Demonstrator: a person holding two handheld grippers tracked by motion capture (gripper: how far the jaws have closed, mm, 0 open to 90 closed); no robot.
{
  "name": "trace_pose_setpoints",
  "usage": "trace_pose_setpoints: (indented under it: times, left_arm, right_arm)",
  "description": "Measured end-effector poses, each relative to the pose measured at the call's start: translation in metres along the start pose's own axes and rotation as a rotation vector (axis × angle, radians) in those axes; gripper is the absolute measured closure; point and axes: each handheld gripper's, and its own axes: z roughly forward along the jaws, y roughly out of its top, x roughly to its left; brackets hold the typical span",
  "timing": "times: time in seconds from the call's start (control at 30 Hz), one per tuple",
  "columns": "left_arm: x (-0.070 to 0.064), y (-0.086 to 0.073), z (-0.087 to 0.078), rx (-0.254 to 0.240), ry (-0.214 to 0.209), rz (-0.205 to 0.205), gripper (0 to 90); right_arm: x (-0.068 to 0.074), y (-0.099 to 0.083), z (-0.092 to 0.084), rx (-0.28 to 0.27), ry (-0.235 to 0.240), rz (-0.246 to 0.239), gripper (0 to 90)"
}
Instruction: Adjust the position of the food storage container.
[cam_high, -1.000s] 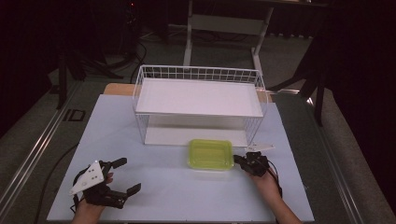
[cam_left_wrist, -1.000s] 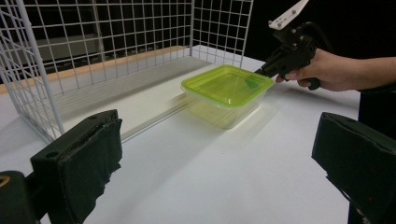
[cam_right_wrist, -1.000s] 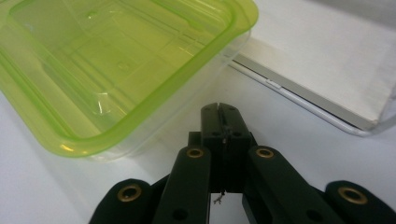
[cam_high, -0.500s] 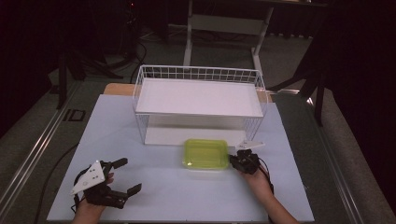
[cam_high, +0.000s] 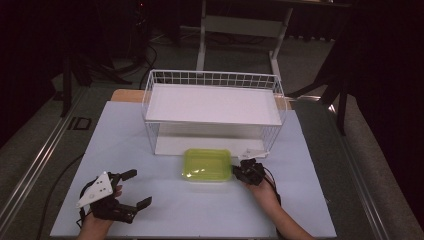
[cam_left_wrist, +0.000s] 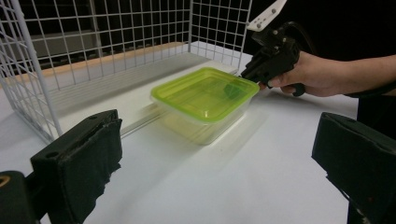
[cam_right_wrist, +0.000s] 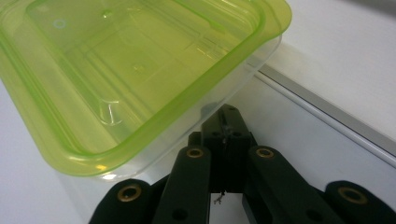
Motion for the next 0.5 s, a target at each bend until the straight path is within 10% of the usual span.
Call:
trace_pose_setpoints:
  times: [0.27,0.43,0.5]
  left_arm:
    - [0.0,0.0,-0.001,0.001,0.002,-0.012,2.4]
    - [-0.001,0.0,0.001,0.008,0.005,-0.005,2.4]
    - [-0.002,0.001,0.003,0.009,-0.008,-0.006,2.4]
  right_arm:
    - [0.002,-0.001,-0.01,-0.005,-0.025,-0.015,87.0]
    - [0.004,-0.004,-0.03,-0.057,-0.05,-0.04,72.3]
    - [0.006,-0.004,-0.046,-0.098,-0.054,-0.048,52.4]
